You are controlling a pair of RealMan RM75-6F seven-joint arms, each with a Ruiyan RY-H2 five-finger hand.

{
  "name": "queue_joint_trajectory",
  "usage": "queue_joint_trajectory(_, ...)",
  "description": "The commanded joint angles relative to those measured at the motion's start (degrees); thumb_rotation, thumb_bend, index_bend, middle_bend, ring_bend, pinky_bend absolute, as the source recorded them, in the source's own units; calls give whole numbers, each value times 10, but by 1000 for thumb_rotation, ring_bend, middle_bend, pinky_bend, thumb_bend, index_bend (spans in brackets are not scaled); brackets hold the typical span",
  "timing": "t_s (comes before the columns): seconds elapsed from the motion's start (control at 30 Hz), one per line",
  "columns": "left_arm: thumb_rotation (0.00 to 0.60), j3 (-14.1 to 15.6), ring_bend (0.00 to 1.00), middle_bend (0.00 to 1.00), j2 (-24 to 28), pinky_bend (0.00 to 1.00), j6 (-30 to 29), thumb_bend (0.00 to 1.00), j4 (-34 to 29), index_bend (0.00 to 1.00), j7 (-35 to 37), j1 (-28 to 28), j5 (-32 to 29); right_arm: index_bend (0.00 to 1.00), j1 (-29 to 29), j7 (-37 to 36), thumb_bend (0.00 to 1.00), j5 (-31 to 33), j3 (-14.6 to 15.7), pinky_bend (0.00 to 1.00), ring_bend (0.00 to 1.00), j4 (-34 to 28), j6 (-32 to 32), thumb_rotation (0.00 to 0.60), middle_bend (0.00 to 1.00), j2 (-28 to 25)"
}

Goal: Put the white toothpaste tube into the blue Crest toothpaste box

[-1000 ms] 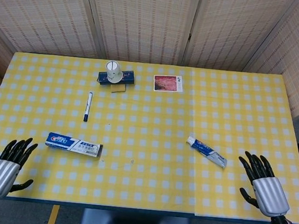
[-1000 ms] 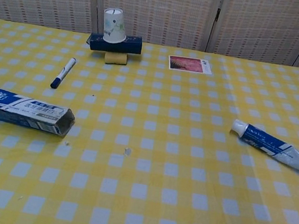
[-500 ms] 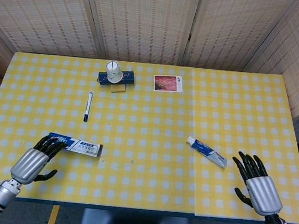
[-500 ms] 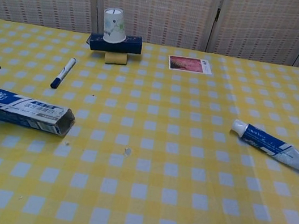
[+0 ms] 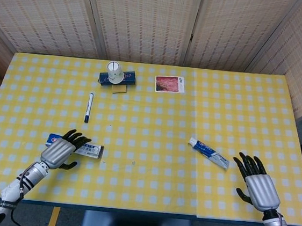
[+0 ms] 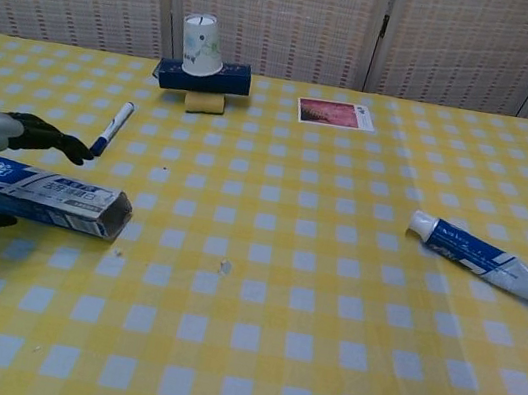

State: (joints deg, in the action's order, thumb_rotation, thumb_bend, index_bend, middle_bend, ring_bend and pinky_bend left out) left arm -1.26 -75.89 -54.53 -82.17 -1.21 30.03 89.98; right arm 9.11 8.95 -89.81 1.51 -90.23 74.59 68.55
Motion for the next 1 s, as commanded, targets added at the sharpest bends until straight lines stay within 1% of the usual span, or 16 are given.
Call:
queue_joint_trajectory(0.03, 600, -1, 102, 188, -8, 39, 14, 355, 10, 164, -1, 10, -11, 0, 2, 1, 313, 4, -1, 0, 0, 1, -3, 600, 0, 0)
queue_joint_trajectory(0.17, 600, -5, 107, 190, -20, 40, 36, 355, 33, 169, 12, 24, -30, 0, 1, 0, 313, 5, -1, 0, 0, 2, 0, 600, 0, 0)
queue_joint_trajectory(0.3, 600, -10, 156, 238, -29, 66, 39, 355, 58, 198, 25, 31, -40, 0, 2, -1, 313, 6, -2, 0, 0, 5, 2, 600, 0, 1)
queue_joint_trajectory(0.43, 600, -11, 176, 258, -34, 92, 42, 354, 77, 228, 21, 35, -51, 0, 2, -5, 314, 3, -4, 0, 0, 12, 8, 600, 0, 4)
queue_joint_trajectory(0.6, 600, -7, 216, 303, -31, 117, 58, 354, 84, 266, 23, 40, -66, 0, 2, -4, 313, 2, -5, 0, 0, 16, 11, 600, 0, 7)
queue_joint_trajectory(0.9, 600, -2, 270, 359, -31, 167, 74, 352, 90, 289, 32, 48, -79, 0, 0, -3, 313, -3, -4, 0, 0, 17, 23, 600, 0, 8)
queue_joint_trajectory(1.0, 600, -4, 313, 385, -33, 190, 80, 350, 95, 299, 36, 52, -86, 0, 0, -3, 313, -5, -3, 0, 0, 17, 24, 600, 0, 8)
